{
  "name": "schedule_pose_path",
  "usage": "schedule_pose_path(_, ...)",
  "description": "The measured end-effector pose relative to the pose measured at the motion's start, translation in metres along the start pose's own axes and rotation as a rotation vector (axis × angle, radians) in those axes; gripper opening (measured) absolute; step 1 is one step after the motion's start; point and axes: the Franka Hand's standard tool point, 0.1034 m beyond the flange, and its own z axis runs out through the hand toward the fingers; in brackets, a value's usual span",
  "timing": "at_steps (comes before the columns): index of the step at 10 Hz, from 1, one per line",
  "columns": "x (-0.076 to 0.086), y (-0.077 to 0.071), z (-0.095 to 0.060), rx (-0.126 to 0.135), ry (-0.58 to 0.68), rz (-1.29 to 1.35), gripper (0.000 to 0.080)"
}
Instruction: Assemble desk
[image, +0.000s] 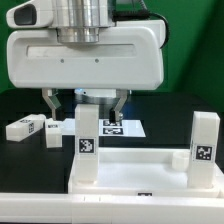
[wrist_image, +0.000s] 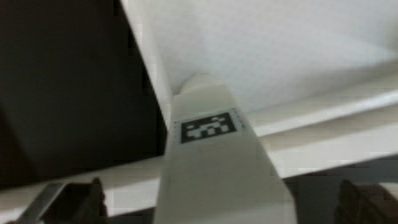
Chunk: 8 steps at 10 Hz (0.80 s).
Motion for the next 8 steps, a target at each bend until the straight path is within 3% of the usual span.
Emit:
schedule_pose_path(1, -0.0002, -0.0021, 0.0011, -0.011, 0.0, -0.107, 0.0649)
schedule_pose_path(4, -0.0003, -0.0026, 0.0014, -0.012, -0.001, -0.132, 0.0635)
schedule_pose_path(6, -0.0002, -0.002, 0.0014, -0.013, -0.001, -0.131, 0.0285)
schedule_pose_path(8, -0.0003, -0.0017, 0.0016, -0.012, -0.001, -0.126, 0.0289)
